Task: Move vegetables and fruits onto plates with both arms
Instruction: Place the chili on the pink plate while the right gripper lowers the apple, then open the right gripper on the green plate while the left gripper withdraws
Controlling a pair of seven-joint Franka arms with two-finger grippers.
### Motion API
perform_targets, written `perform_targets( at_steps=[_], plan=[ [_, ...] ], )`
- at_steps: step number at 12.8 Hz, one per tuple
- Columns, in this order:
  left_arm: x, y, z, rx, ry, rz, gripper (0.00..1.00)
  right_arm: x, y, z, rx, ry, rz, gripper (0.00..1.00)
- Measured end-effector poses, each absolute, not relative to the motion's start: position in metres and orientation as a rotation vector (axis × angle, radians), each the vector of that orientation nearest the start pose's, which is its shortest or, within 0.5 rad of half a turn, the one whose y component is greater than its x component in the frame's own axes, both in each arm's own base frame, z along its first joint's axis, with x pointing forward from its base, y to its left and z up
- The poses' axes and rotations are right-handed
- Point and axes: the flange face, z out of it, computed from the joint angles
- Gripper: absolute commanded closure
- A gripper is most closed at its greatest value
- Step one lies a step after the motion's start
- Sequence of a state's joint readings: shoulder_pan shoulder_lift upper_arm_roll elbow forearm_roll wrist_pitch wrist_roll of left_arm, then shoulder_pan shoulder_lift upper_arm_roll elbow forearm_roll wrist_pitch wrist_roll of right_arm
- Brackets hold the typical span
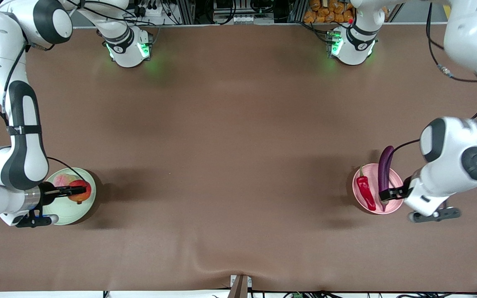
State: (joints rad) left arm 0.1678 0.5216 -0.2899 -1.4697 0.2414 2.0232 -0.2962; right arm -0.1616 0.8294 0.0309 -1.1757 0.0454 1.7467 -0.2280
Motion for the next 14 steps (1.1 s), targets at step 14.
perform_targets(
  at_steps=[14],
  plan=[
    [0.571,-0.028,0.633,-3.174,-0.265,-0.045,0.0,0.729,-0.043,0.373,-2.991,-0.254,0.244,0.0]
  ],
)
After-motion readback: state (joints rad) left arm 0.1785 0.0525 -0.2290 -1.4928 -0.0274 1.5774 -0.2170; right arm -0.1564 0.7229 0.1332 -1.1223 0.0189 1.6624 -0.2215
